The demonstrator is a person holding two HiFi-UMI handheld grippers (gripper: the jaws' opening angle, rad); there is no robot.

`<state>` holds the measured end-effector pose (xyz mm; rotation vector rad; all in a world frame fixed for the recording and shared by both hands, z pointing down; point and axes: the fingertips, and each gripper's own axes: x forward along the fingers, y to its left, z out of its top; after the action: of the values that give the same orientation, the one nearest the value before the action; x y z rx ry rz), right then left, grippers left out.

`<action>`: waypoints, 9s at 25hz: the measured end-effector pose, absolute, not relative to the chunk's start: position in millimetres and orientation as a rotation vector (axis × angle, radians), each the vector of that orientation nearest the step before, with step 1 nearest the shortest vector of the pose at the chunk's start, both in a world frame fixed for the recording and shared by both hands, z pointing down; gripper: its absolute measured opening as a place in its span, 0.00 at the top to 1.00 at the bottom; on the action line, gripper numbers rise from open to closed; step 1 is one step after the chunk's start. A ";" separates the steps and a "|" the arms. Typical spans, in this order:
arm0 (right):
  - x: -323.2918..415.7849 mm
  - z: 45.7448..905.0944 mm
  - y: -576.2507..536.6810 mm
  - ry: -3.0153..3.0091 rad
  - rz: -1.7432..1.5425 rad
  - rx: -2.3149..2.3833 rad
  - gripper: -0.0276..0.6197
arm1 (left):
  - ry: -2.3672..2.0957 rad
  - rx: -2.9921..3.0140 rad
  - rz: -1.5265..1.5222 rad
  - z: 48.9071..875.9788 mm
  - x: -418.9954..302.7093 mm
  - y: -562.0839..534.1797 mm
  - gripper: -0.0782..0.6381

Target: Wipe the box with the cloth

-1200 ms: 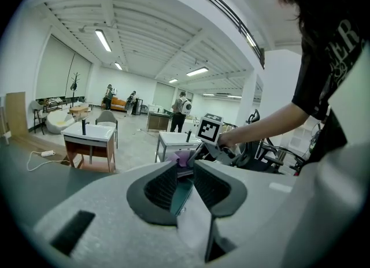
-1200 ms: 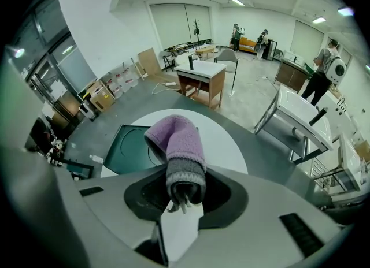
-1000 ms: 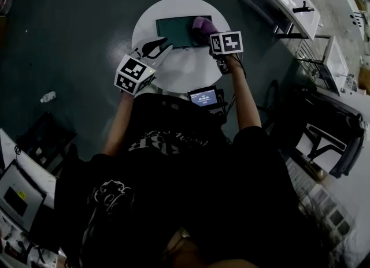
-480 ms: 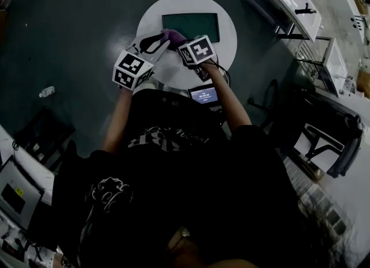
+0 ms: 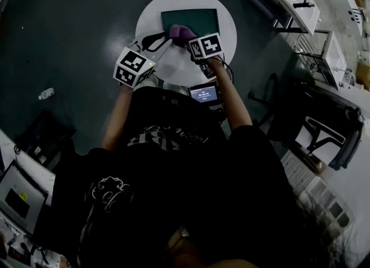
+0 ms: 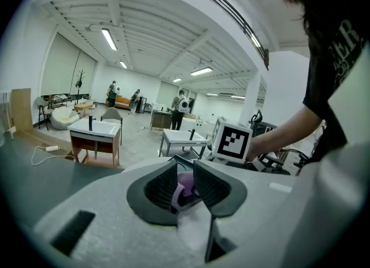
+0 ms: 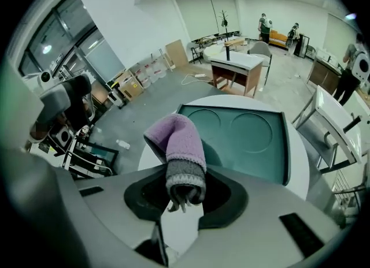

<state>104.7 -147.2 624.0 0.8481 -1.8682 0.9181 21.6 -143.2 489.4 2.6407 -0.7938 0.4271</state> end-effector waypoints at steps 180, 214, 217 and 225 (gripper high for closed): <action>99.0 644.3 -305.6 -1.509 0.949 0.769 0.80 | -0.981 2.448 0.388 529.4 -101.2 -184.0 0.76; 235.8 585.6 -271.8 -1.843 0.925 0.962 0.80 | -1.008 2.473 0.473 522.0 40.4 -129.5 0.76; 236.0 580.9 -240.6 -1.904 0.897 0.935 0.80 | -1.028 2.467 0.473 515.9 50.1 -116.7 0.76; 216.5 580.8 -158.1 -2.037 0.894 0.935 0.80 | -1.008 2.416 0.497 505.5 39.6 -66.8 0.76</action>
<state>216.5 -158.1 580.8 0.9353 -2.0374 0.8939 39.6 -66.8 505.5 2.4165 -1.0076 0.4965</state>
